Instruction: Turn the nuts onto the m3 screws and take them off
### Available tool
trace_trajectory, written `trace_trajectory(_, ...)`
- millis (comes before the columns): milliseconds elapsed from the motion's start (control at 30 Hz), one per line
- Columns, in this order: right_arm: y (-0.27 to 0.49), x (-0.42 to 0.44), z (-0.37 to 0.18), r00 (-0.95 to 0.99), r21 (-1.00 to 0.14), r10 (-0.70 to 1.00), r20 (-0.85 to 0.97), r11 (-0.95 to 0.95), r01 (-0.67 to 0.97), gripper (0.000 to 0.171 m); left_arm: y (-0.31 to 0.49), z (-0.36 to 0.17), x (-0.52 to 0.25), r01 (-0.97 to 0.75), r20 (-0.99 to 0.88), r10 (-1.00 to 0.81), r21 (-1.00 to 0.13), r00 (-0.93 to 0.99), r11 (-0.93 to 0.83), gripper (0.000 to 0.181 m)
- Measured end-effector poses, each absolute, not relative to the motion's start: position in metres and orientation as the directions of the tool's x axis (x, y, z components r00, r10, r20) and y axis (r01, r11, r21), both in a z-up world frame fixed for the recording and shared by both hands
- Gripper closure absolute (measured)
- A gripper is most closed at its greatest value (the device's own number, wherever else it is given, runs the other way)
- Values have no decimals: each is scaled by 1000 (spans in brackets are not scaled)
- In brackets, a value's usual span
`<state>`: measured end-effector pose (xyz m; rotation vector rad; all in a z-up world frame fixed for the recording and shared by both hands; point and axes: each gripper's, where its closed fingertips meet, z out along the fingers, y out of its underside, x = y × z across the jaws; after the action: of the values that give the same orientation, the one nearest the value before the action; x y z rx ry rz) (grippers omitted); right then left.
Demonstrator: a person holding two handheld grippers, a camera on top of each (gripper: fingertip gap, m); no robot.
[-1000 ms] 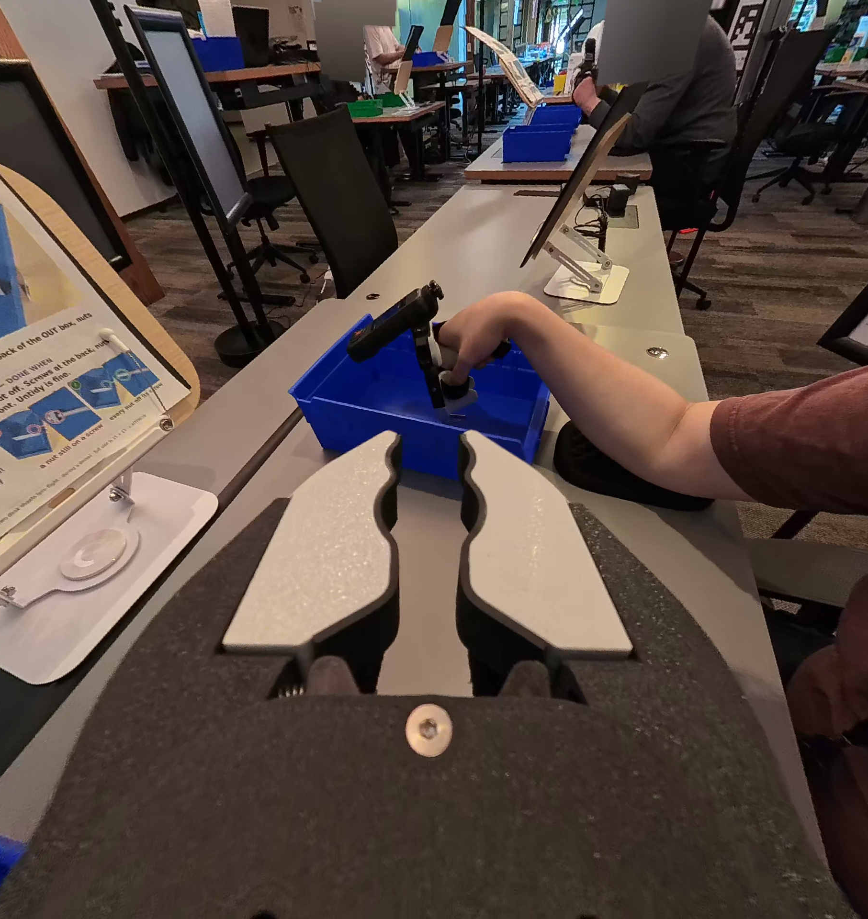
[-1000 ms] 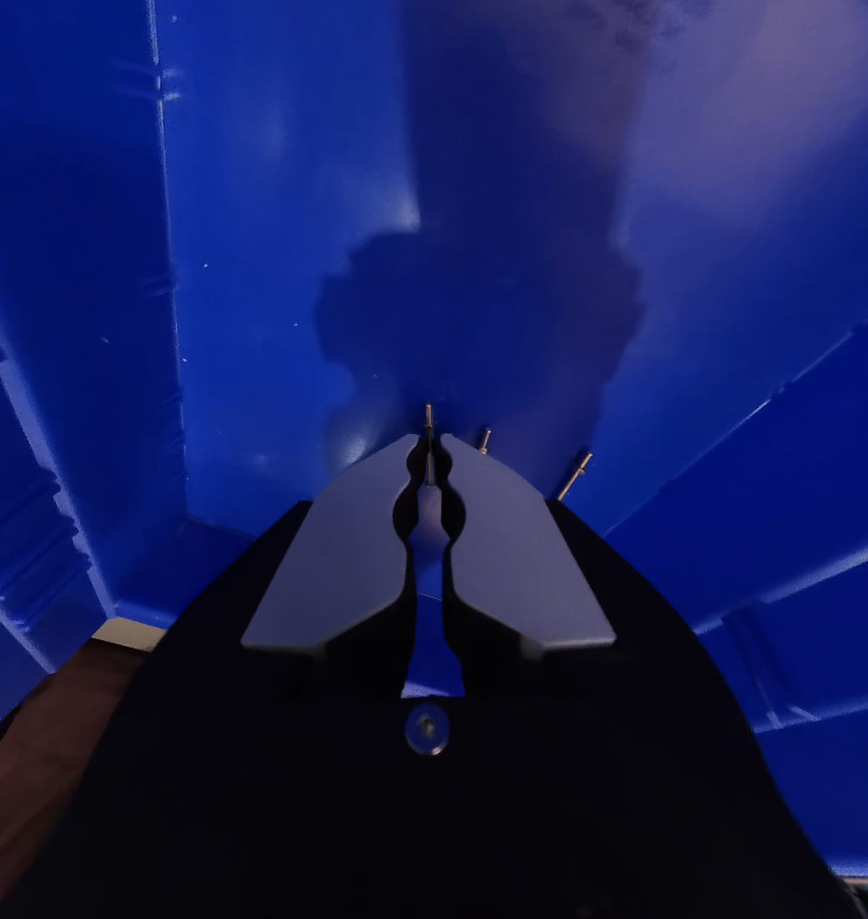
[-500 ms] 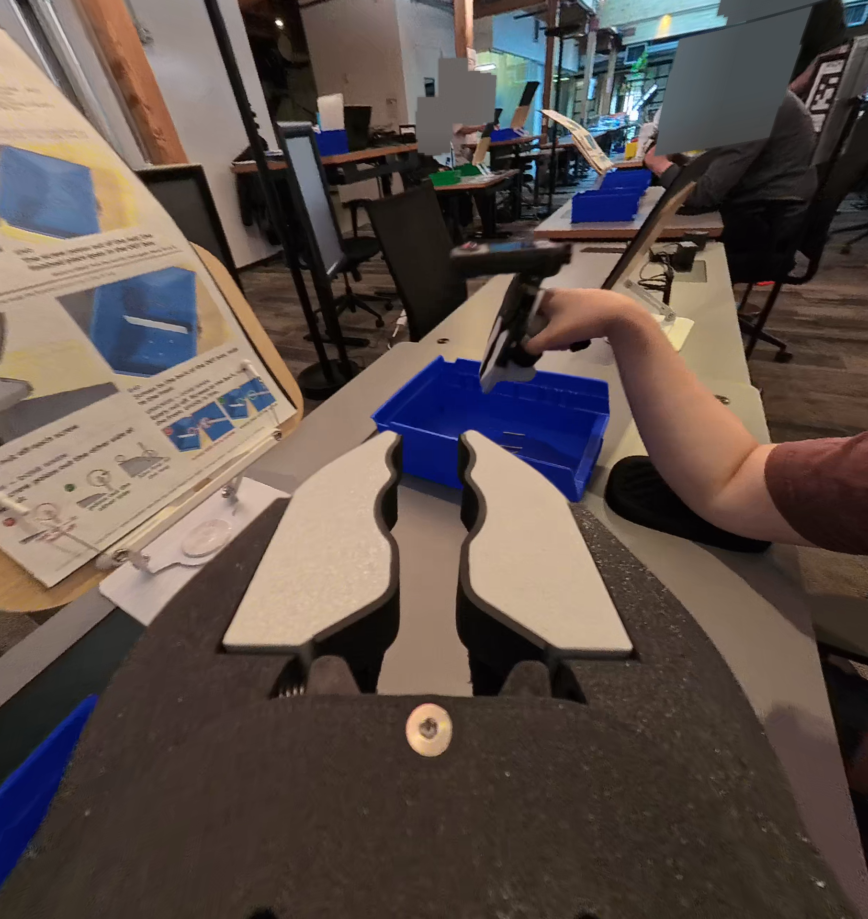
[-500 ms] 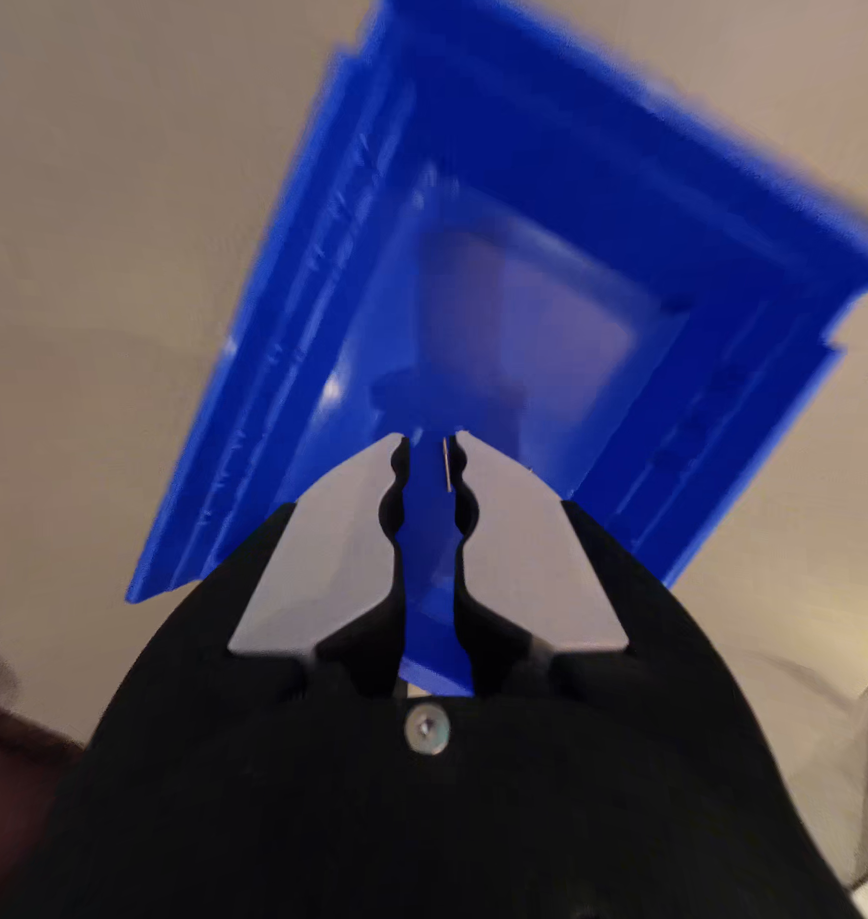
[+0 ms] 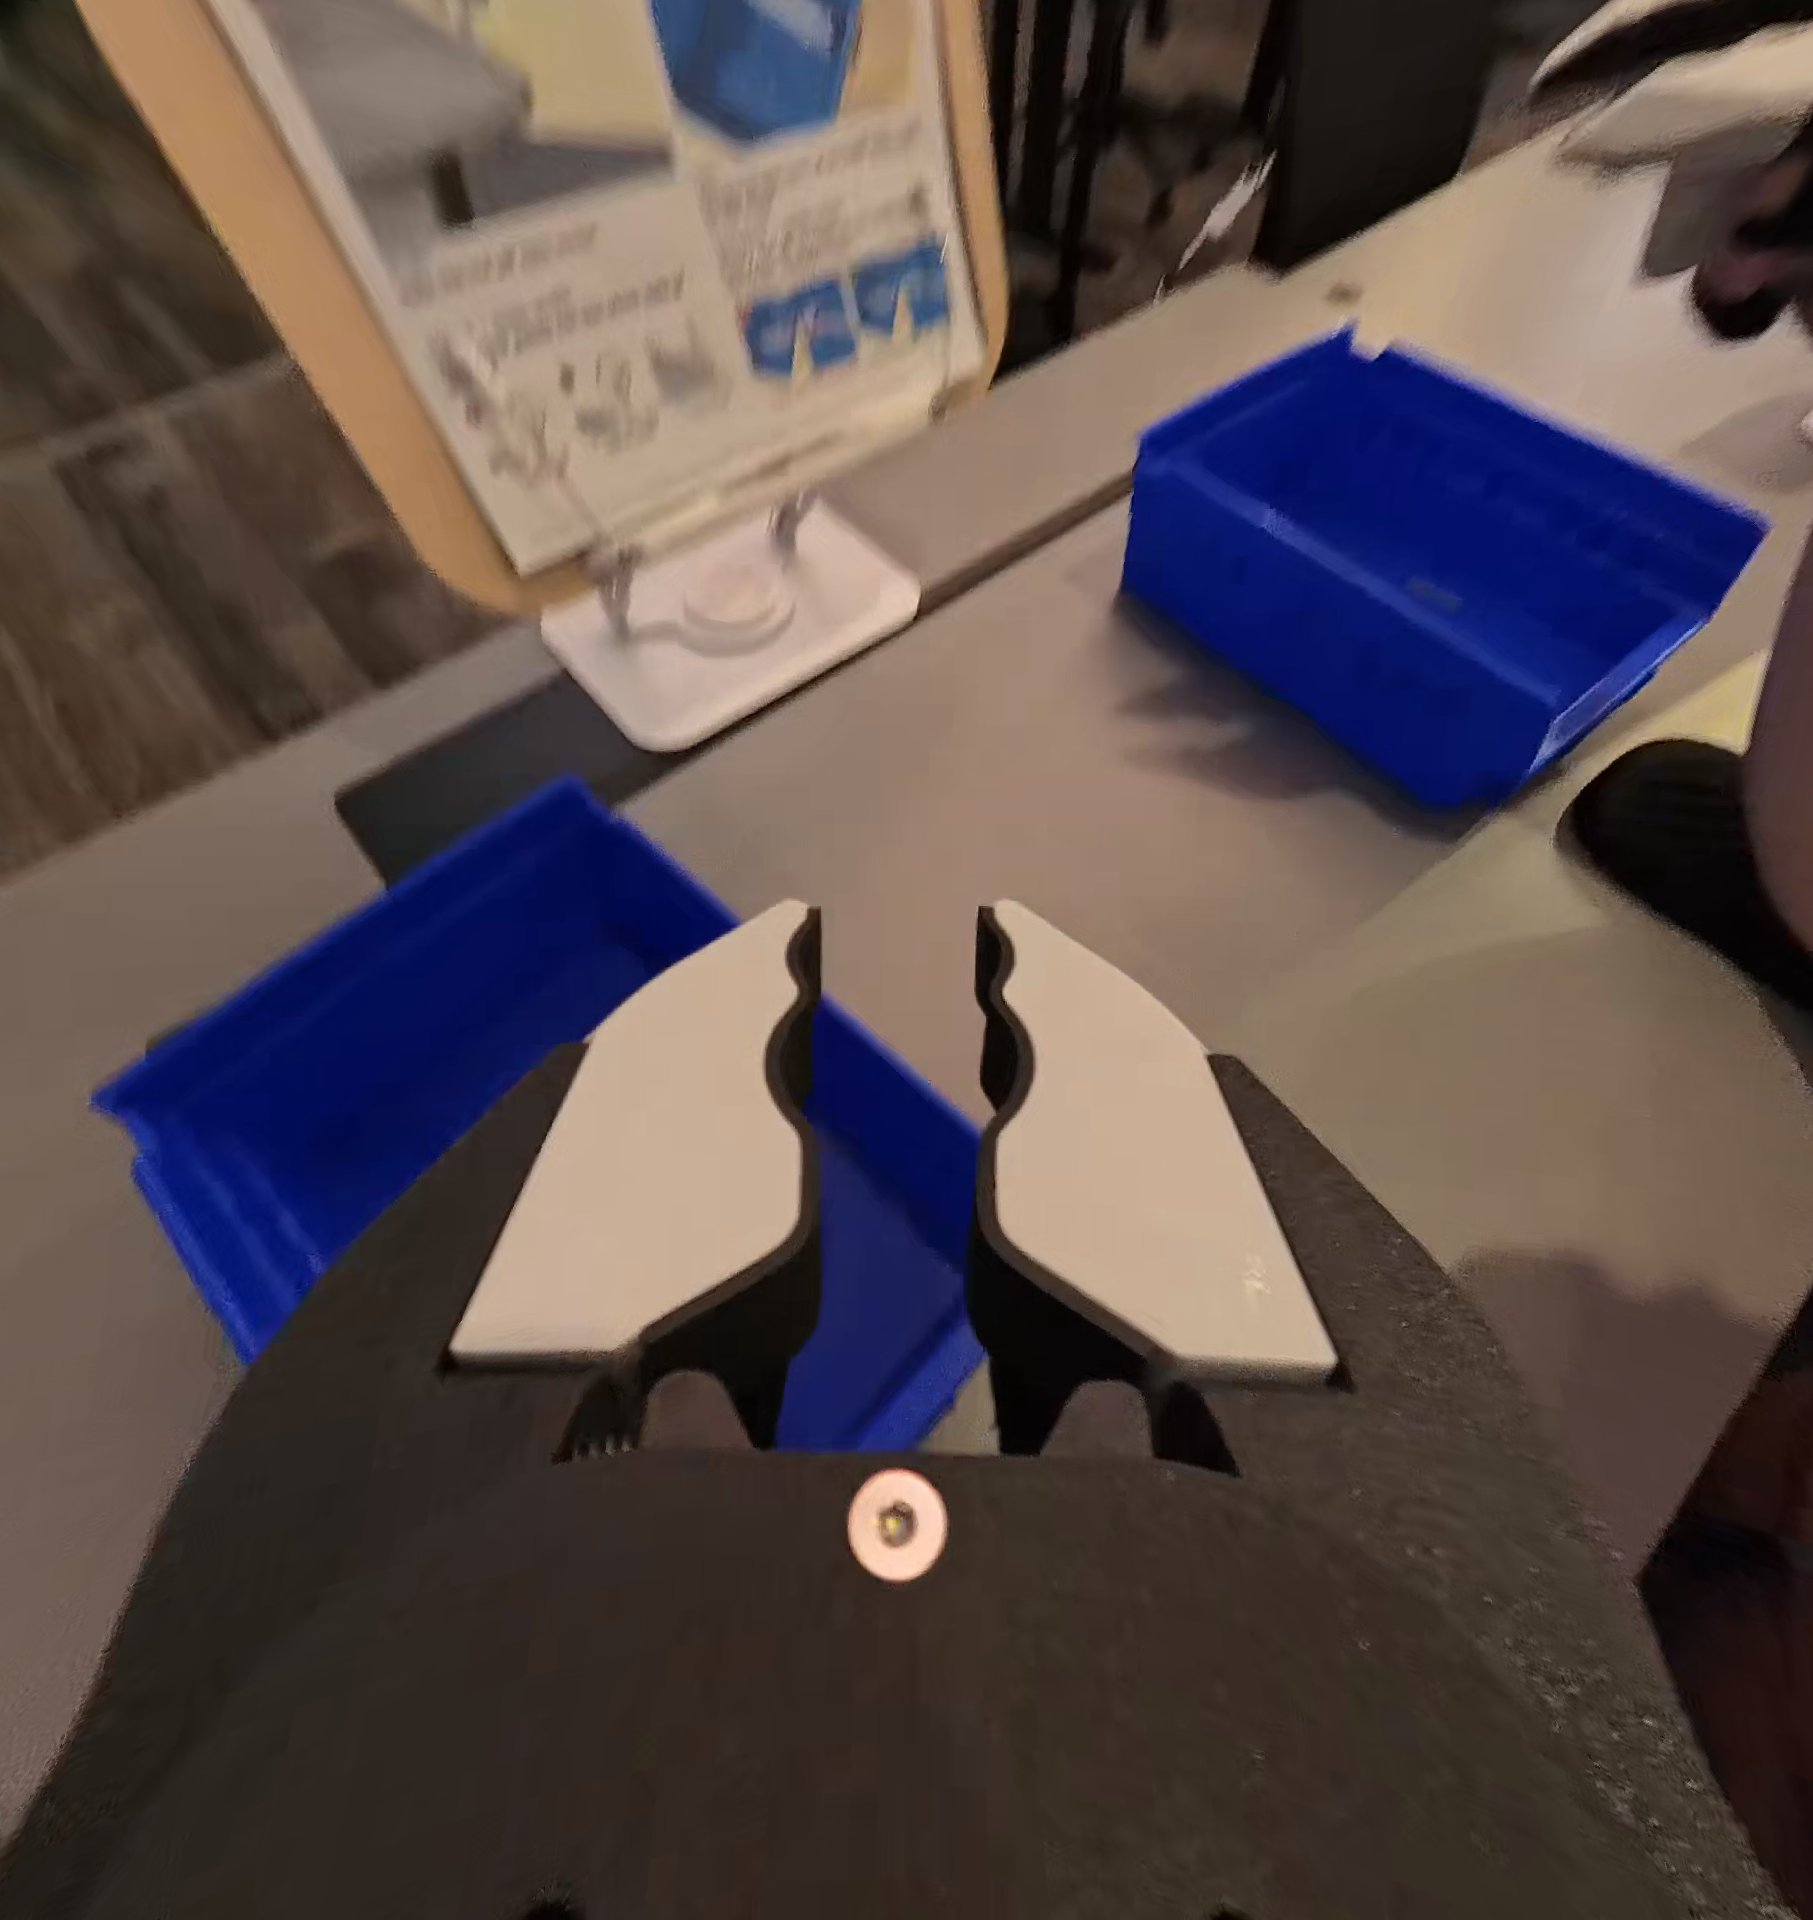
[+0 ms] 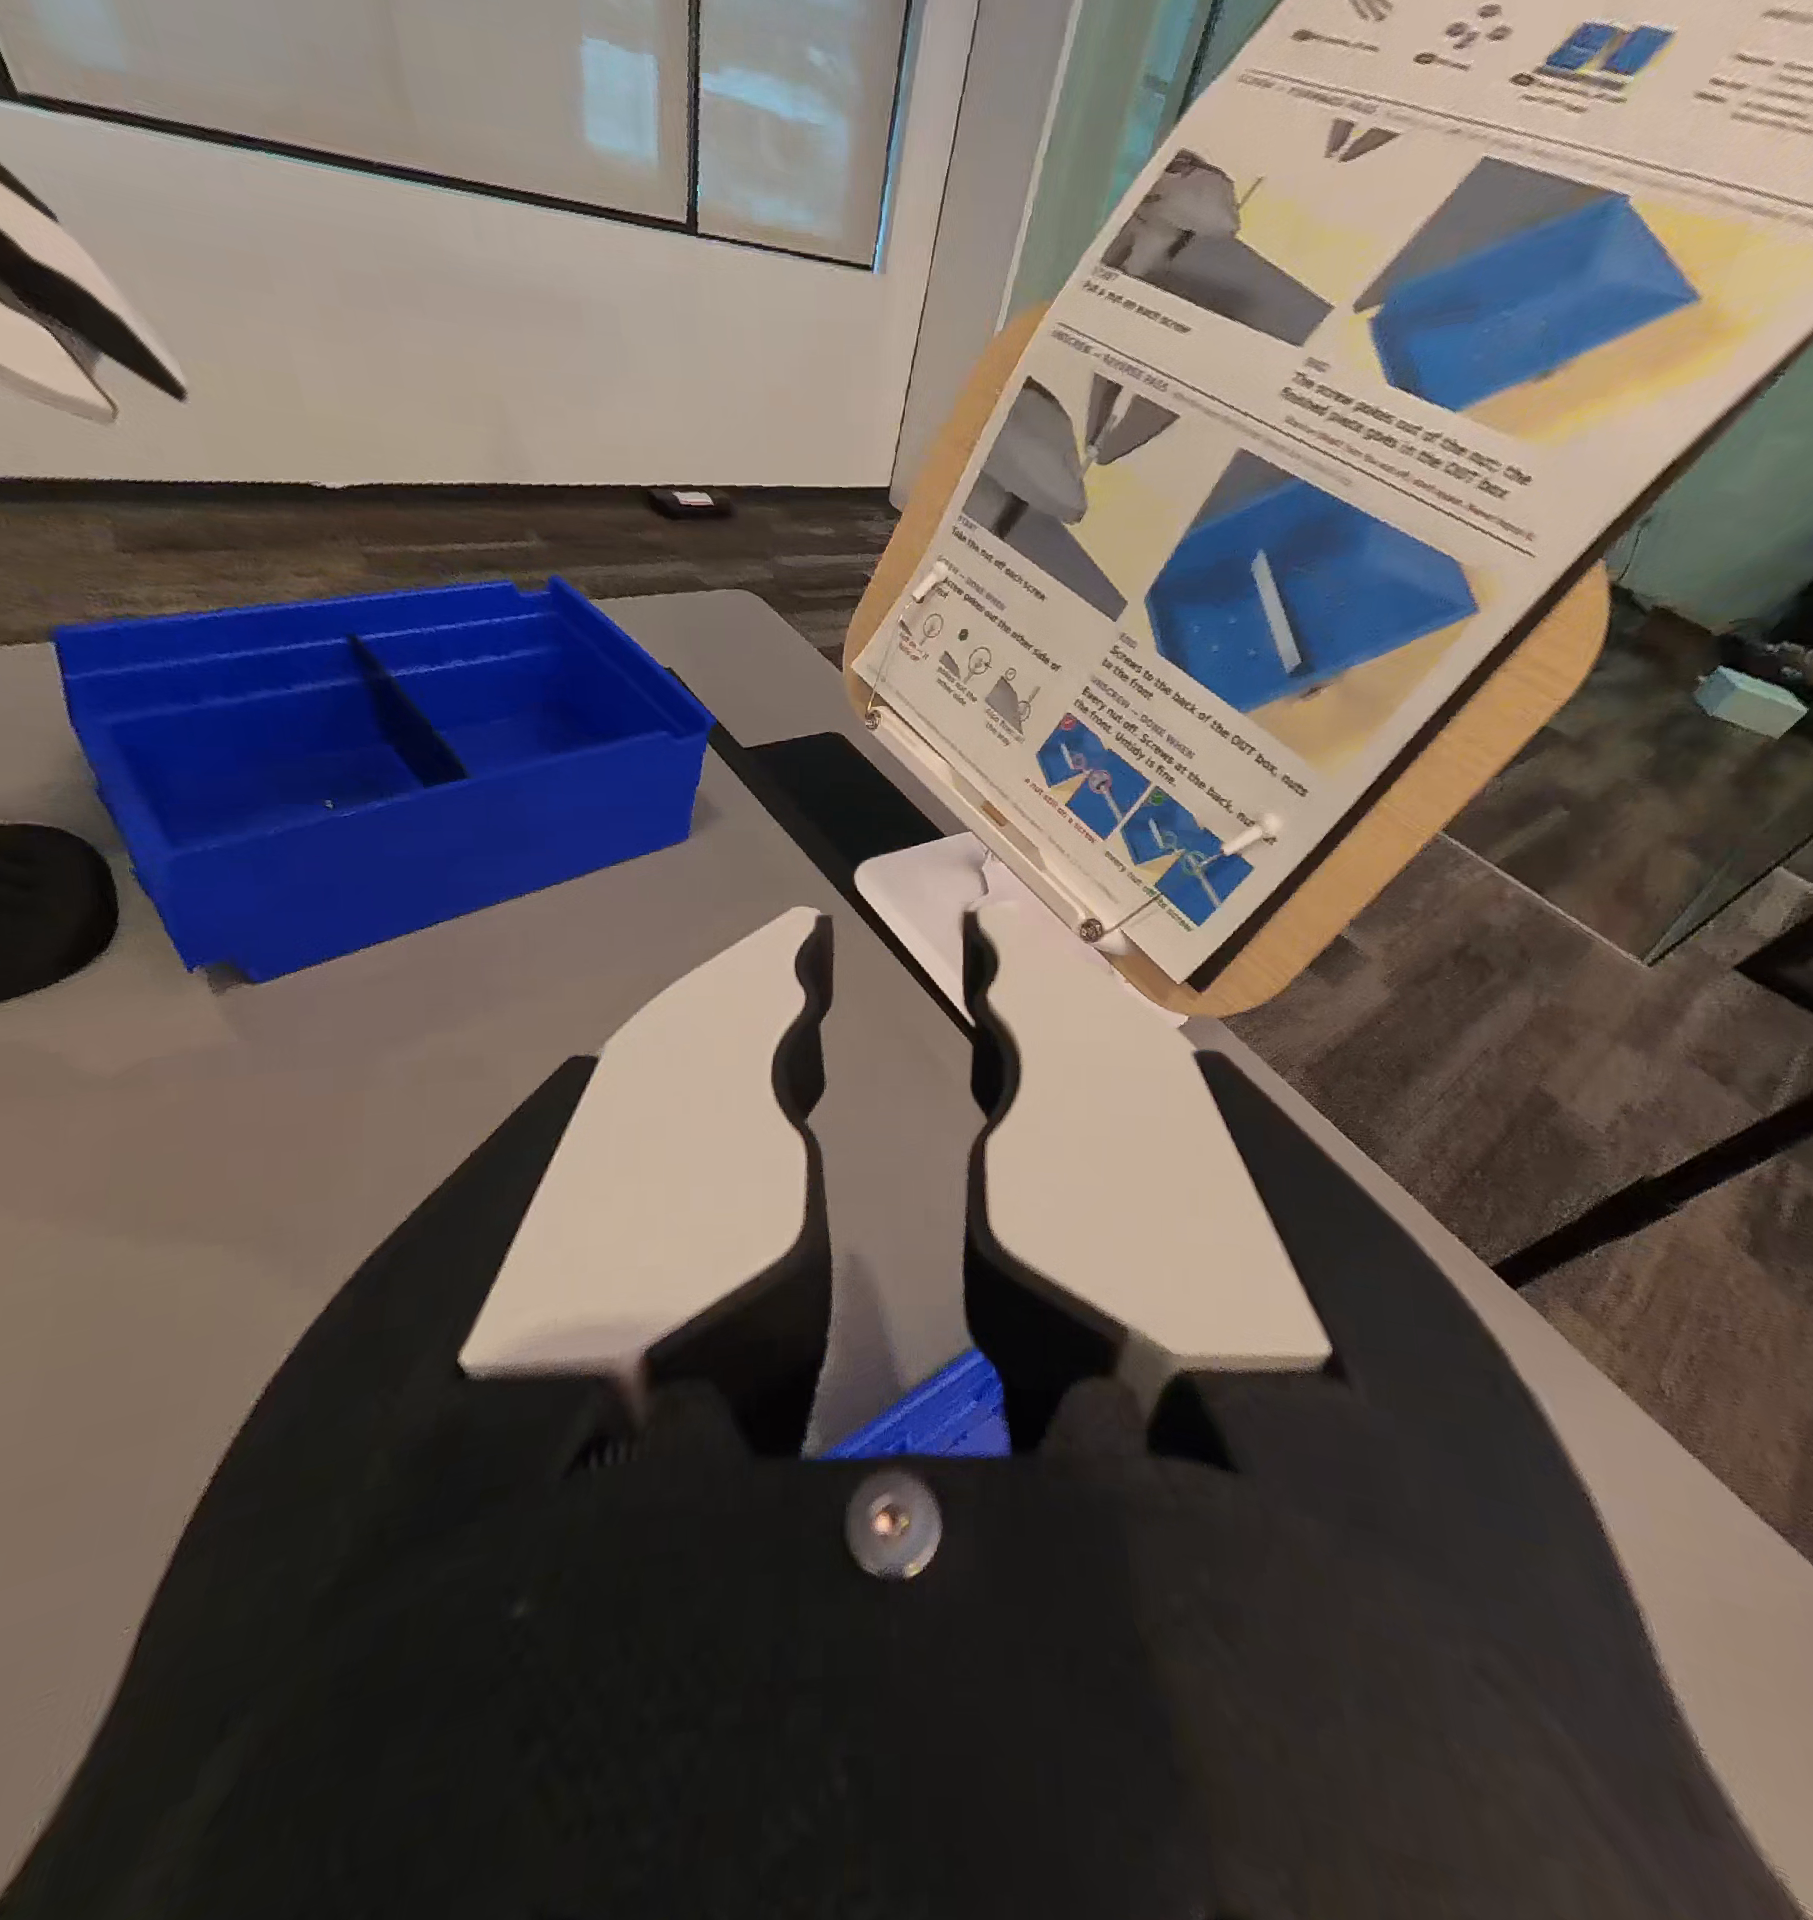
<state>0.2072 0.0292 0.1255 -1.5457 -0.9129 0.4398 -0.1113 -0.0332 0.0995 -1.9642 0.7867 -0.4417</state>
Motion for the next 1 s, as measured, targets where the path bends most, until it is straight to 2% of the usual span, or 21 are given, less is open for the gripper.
trace_trajectory(167,30,185,113,574,-933,777,259,47,357,147,-39,41,-140,-467,18,-634,-660,773,-588,159)
trace_trajectory(400,30,182,111,560,-933,790,250,42,357,146,-27,6,-164,-518,-32,-595,-530,803,-671,178)
trace_trajectory(600,17,194,120,521,-927,804,286,96,361,143,-14,-27,-176,-517,-7,-584,-473,812,-714,178)
trace_trajectory(700,8,198,136,505,-944,816,282,141,299,143,-2,-51,-188,-586,-55,-629,-432,776,-685,178)
trace_trajectory(800,4,203,145,496,-955,826,267,158,251,143,-3,-71,-189,-586,2,-640,-397,769,-706,181)
trace_trajectory(867,7,208,143,512,-956,818,264,151,252,142,-7,-86,-194,-651,-32,-682,-335,730,-681,175)
trace_trajectory(1000,12,210,138,522,-953,811,264,134,273,139,-14,-107,-210,-793,-139,-782,-157,608,-589,177)
